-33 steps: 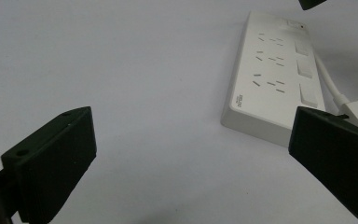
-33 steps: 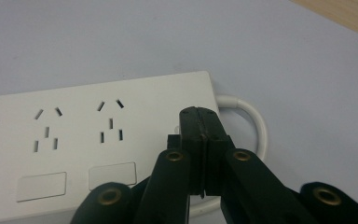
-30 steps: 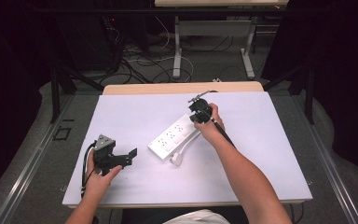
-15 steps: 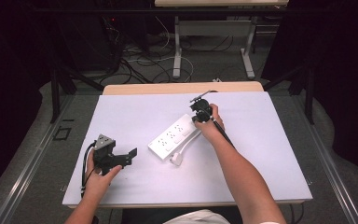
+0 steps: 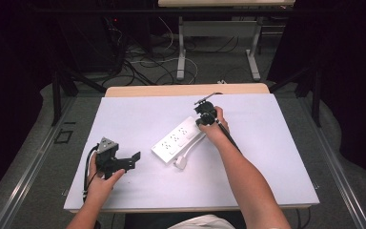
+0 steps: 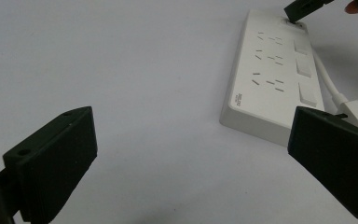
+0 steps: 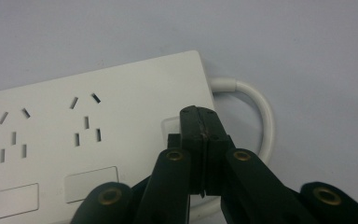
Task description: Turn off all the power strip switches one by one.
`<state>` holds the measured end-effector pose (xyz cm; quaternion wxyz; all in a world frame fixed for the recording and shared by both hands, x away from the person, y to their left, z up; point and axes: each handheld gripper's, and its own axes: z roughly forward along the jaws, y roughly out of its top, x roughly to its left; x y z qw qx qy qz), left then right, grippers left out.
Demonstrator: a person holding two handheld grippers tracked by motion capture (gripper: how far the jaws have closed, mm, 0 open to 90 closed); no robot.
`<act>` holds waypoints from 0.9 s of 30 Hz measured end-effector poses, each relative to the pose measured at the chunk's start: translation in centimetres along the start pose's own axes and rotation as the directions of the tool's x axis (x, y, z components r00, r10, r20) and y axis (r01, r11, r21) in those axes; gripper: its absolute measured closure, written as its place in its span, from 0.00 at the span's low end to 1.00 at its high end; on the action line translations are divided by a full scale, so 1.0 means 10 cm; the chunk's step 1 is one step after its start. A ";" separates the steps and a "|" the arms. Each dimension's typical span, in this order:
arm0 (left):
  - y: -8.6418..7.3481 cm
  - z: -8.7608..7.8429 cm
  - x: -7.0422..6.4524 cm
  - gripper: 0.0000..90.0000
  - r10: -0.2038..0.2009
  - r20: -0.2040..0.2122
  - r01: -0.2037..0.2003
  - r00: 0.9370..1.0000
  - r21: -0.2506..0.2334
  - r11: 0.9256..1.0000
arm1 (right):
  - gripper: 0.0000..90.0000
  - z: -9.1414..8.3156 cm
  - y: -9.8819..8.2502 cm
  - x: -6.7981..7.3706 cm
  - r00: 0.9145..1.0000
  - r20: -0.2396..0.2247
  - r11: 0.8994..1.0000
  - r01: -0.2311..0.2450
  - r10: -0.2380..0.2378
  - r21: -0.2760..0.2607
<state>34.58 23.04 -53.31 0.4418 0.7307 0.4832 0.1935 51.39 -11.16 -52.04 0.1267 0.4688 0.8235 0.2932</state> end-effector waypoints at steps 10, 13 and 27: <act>0.00 0.00 -0.01 0.02 -0.003 -0.001 0.003 1.000 0.001 1.000 | 1.00 -0.01 0.00 0.00 0.999 0.015 0.998 0.029 -0.030 0.048; 0.00 0.00 0.00 0.02 -0.003 -0.001 0.003 1.000 0.002 1.000 | 1.00 0.00 -0.01 0.03 0.999 0.022 0.999 0.037 -0.038 0.031; 0.00 0.00 0.01 0.02 -0.008 -0.004 0.008 1.000 0.002 1.000 | 1.00 0.02 0.00 0.06 0.996 0.071 0.999 0.047 -0.047 0.005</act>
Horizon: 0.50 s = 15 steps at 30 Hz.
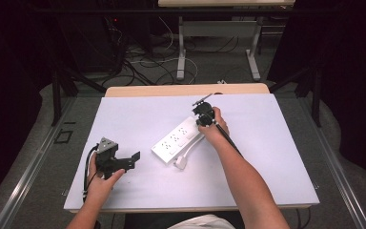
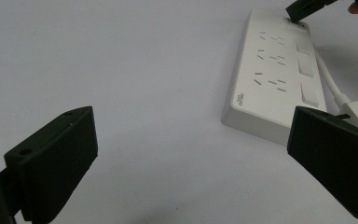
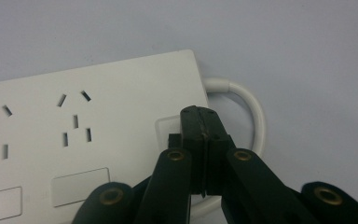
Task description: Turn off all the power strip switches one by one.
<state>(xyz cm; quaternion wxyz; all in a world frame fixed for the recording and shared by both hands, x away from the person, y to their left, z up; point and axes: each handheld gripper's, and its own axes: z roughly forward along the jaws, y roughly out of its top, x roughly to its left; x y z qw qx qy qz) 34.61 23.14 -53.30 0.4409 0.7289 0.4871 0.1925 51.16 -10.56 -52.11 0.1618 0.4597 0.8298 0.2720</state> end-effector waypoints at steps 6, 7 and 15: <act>0.00 0.00 -0.01 0.02 0.007 -0.001 -0.007 1.000 -0.005 1.000 | 1.00 -0.01 0.00 -0.03 1.000 -0.006 1.000 -0.027 0.027 0.011; 0.00 0.00 -0.01 0.02 0.006 -0.001 -0.006 1.000 -0.005 1.000 | 1.00 -0.02 -0.01 -0.04 0.999 -0.015 0.999 -0.032 0.033 0.012; 0.00 0.00 0.00 0.02 0.002 -0.003 -0.002 1.000 -0.014 1.000 | 1.00 -0.04 -0.03 -0.06 0.999 -0.034 0.999 -0.034 0.034 0.003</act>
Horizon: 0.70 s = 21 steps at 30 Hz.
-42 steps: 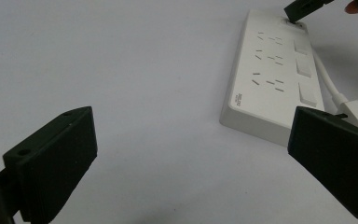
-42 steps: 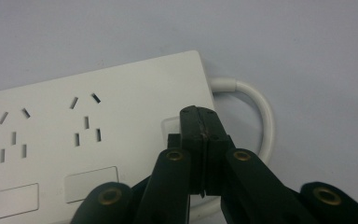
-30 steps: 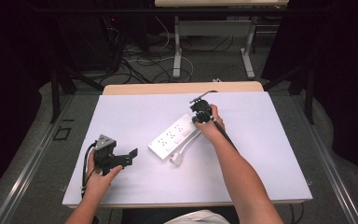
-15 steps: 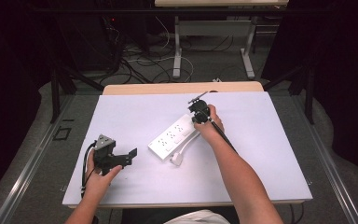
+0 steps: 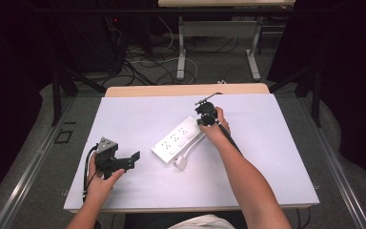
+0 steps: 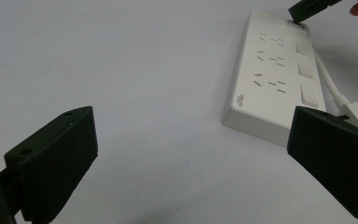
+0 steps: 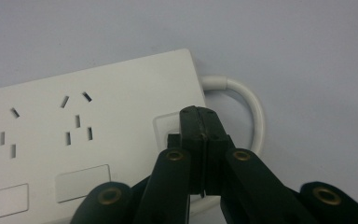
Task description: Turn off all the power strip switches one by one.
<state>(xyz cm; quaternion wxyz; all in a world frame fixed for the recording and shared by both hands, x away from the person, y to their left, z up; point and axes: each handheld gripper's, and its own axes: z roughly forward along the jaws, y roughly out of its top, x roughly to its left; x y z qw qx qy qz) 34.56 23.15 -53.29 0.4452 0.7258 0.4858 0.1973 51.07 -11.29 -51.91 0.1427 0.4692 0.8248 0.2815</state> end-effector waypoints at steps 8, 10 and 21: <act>0.00 0.00 0.00 0.02 0.001 0.002 -0.001 1.000 0.007 1.000 | 1.00 -0.05 -0.03 0.04 0.999 -0.025 1.000 0.024 -0.024 -0.003; 0.01 0.00 0.00 0.02 0.001 0.003 -0.001 1.000 0.011 1.000 | 1.00 -0.06 -0.04 0.06 0.999 -0.039 1.000 0.025 -0.025 -0.011; 0.01 0.00 0.00 0.02 -0.001 0.003 0.001 1.000 0.012 1.000 | 1.00 -0.12 -0.06 0.16 0.996 -0.083 0.999 0.046 -0.046 0.001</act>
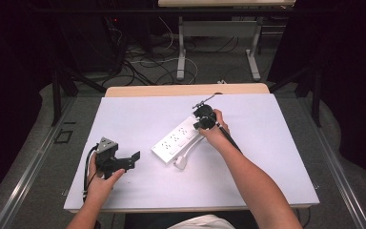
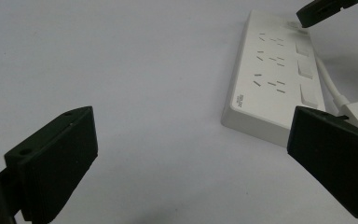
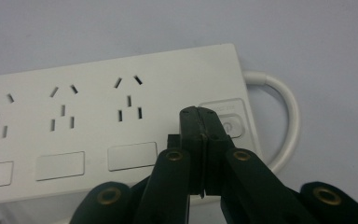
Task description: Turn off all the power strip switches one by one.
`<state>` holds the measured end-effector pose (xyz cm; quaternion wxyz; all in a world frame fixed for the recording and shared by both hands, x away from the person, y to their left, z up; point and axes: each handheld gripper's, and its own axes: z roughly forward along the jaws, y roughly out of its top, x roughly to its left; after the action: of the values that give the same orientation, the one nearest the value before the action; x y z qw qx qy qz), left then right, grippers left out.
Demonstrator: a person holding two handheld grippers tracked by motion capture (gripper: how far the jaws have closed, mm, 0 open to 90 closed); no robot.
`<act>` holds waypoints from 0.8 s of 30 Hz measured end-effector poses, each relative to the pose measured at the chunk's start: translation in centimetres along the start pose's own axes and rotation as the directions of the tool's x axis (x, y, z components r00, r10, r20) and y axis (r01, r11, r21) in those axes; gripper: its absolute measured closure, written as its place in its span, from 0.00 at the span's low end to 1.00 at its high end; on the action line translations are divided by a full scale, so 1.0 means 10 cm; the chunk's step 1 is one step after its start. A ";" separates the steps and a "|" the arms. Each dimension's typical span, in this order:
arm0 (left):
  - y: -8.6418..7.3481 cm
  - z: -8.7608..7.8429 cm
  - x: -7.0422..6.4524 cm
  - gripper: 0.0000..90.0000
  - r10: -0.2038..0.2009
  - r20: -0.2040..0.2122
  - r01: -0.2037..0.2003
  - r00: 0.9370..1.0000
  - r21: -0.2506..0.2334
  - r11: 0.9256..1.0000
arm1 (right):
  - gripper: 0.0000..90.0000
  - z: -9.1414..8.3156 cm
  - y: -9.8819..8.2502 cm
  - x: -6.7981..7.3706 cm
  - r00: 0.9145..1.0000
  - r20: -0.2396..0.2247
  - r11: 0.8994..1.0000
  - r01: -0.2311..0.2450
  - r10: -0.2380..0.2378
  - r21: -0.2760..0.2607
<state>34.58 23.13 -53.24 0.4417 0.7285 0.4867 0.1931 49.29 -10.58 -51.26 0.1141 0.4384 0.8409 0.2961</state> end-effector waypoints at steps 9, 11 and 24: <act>0.00 0.01 0.00 0.02 0.003 -0.001 -0.003 1.000 0.004 1.000 | 1.00 0.00 -0.03 0.10 0.999 -0.042 1.000 0.030 -0.031 -0.003; 0.00 0.01 0.00 0.02 0.001 -0.001 -0.001 1.000 0.003 1.000 | 1.00 -0.02 -0.02 0.11 0.998 -0.051 0.999 0.036 -0.035 0.023; 0.00 0.01 0.00 0.02 0.001 0.000 -0.001 1.000 0.004 1.000 | 0.99 -0.02 -0.05 0.23 0.993 -0.094 0.998 0.067 -0.067 0.004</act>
<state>34.63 23.13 -53.31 0.4400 0.7296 0.4869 0.1925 47.52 -9.03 -51.29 0.0829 0.3958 0.8606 0.3095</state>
